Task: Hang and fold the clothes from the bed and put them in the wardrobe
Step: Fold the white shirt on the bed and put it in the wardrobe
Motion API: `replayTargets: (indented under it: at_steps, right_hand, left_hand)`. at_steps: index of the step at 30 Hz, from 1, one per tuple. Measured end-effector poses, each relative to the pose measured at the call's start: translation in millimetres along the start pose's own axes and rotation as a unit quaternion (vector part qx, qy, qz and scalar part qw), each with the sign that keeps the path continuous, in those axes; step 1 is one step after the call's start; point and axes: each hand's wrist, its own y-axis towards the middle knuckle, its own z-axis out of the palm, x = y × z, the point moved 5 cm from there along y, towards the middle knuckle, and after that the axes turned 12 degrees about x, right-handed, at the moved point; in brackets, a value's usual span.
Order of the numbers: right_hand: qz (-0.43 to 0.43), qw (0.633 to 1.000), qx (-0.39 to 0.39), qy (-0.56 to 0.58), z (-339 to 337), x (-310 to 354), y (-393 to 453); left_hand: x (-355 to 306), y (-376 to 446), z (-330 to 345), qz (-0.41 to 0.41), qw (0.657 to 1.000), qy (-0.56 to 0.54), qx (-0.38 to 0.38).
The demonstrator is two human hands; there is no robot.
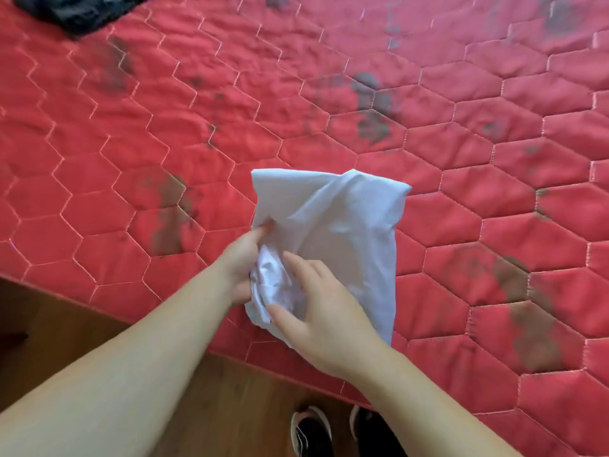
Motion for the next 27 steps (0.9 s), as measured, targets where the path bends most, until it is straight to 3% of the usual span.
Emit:
replayTargets:
  at_steps: [3, 6, 9, 11, 13, 15, 17, 20, 23, 27]
  right_hand:
    - [0.043, 0.989, -0.015, -0.137, 6.8, -29.7, -8.3]
    - [0.028, 0.985, -0.040, -0.164, 3.0, -36.1, -9.3]
    - [-0.049, 0.967, -0.199, -0.149, -35.3, -26.8, -5.6]
    - [-0.061, 0.943, -0.263, -0.195, -73.7, -20.9, 6.3]
    - [-0.002, 0.960, -0.191, -0.203, -115.5, -28.3, 32.1]
    - [0.073, 0.988, -0.018, -0.132, -147.1, -46.9, 56.6]
    - [0.118, 0.987, 0.091, -0.062, -165.4, -65.5, 68.4]
    - [0.173, 0.977, 0.100, -0.077, -178.1, -92.0, 78.7]
    - [0.208, 0.972, 0.056, -0.093, -176.0, -104.3, 85.0]
    - [0.176, 0.979, -0.013, -0.100, -169.7, -106.8, 97.6]
  left_hand:
    - [8.8, 2.2, -10.8, 0.006, 0.996, 0.068, -0.051]
    - [16.2, 1.8, -9.1, 0.035, 0.993, 0.109, -0.038]
    - [10.7, -0.8, -2.2, 0.055, 0.985, 0.162, -0.007]
    - [1.4, 0.4, 3.4, 0.073, 0.978, 0.197, 0.008]
    - [-7.9, 2.3, 12.4, 0.079, 0.971, 0.222, 0.032]
    - [-14.8, 5.6, 21.6, 0.077, 0.967, 0.238, 0.052]
    - [-18.1, 9.0, 26.5, 0.061, 0.966, 0.243, 0.063]
    - [-10.0, 9.5, 29.0, -0.021, 0.953, 0.278, 0.119]
    - [-0.7, 5.2, 15.9, -0.059, 0.928, 0.357, 0.092]
    - [-1.2, -6.9, -7.1, -0.050, 0.950, 0.289, 0.103]
